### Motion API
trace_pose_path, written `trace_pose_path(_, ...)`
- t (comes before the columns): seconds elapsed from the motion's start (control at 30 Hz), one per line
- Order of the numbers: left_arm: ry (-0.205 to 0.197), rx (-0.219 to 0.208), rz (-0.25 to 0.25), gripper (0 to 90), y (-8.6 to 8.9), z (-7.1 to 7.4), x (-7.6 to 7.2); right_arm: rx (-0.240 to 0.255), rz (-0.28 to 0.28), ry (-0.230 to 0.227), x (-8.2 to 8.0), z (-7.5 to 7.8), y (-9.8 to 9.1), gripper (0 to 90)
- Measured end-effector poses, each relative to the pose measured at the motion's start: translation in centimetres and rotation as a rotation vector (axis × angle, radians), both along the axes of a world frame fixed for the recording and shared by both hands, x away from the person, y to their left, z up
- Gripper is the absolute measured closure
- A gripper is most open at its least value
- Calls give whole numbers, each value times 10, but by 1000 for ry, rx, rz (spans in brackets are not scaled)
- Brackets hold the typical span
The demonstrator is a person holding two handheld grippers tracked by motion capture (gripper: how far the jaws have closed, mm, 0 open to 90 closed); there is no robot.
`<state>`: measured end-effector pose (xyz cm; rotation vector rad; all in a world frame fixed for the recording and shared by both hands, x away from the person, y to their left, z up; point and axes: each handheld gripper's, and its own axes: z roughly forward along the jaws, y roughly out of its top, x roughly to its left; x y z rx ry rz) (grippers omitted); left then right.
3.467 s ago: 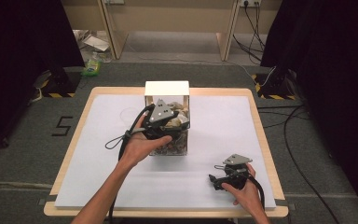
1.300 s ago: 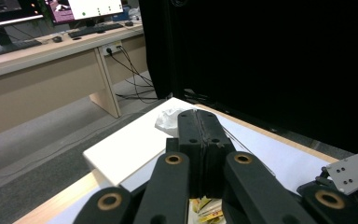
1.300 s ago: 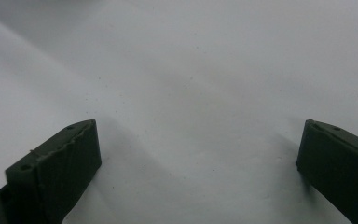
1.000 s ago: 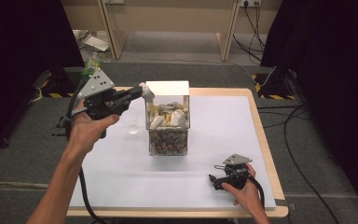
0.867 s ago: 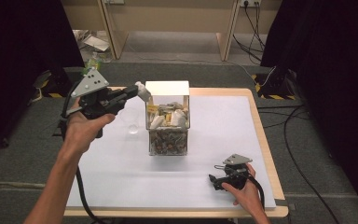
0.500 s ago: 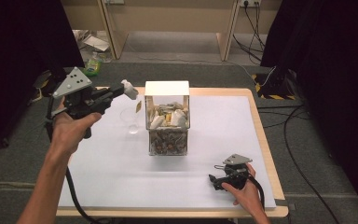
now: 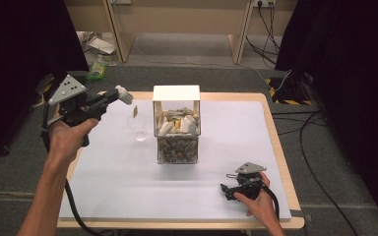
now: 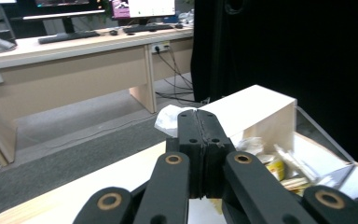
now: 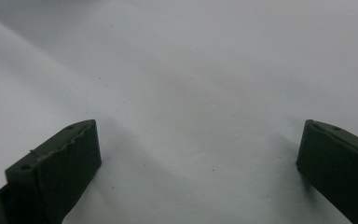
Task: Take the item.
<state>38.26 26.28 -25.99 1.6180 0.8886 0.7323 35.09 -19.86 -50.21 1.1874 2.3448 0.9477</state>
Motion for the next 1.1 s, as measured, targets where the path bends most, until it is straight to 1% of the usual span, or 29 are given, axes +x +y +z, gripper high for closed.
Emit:
trace_pose_path(0.03,2,6,16,887,2,-5,3,0,0,-1,0,0,0,2)
trace_pose_path(0.07,2,6,16,887,2,-5,3,0,0,-1,0,0,0,2)
trace_pose_path(0.1,5,9,23,887,4,-8,4,2,-2,2,0,0,0,2)
trace_pose_path(0.27,18,8,57,887,9,-24,11,2,-2,2,0,0,0,2)
trace_pose_path(0.37,27,19,81,887,10,-34,16,2,-2,2,0,0,0,3)
trace_pose_path(0.43,36,14,91,887,11,-41,20,2,-2,2,0,0,0,2)
trace_pose_path(0.6,55,33,122,887,10,-58,31,2,-2,3,0,0,0,2)
trace_pose_path(0.7,65,32,131,887,8,-67,37,2,-2,3,0,0,0,3)
trace_pose_path(0.77,76,47,145,887,5,-75,44,1,-2,2,0,0,0,2)
trace_pose_path(0.8,76,47,145,887,5,-75,44,1,-2,2,0,0,0,2)
trace_pose_path(0.83,82,47,146,887,5,-78,46,1,-1,2,0,0,0,3)
trace_pose_path(0.9,88,62,154,887,3,-84,51,1,-1,2,0,0,0,3)
trace_pose_path(0.97,95,60,161,886,2,-89,54,2,-2,3,0,0,0,3)
trace_pose_path(1.03,99,71,173,886,1,-93,58,2,-2,3,0,0,0,2)
trace_pose_path(1.1,105,70,181,886,0,-98,62,2,-2,3,0,0,0,3)
